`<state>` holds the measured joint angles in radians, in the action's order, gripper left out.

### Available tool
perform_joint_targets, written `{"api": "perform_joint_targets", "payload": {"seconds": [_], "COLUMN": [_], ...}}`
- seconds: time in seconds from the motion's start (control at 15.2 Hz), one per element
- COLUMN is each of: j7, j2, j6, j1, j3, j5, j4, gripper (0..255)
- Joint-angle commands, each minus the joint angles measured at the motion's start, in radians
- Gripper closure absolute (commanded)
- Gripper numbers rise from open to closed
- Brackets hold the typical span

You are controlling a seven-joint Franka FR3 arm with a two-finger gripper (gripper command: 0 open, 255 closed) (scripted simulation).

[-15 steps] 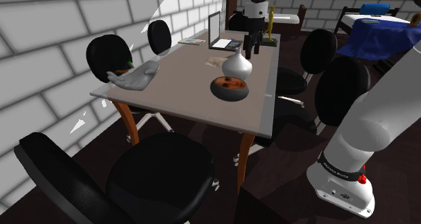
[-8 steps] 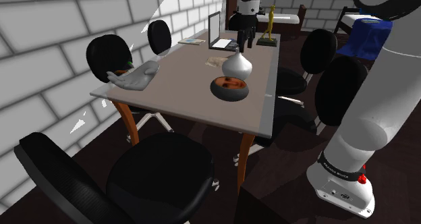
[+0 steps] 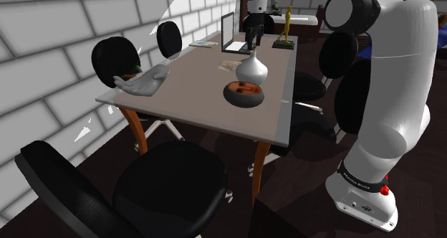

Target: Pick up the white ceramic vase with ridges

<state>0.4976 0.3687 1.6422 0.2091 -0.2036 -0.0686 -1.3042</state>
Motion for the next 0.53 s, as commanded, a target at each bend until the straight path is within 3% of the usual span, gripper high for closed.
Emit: {"api": "perform_joint_targets", "payload": {"seconds": [0.0,0.46], "j7": [0.005,0.006], "j2": [0.023,0.013], "j6": [0.006,0.1], "j1": [0.005,0.0], "j3": [0.0,0.001], "j5": [-0.005,-0.003], "j4": [0.019,-0.084], "gripper": [0,0]}}
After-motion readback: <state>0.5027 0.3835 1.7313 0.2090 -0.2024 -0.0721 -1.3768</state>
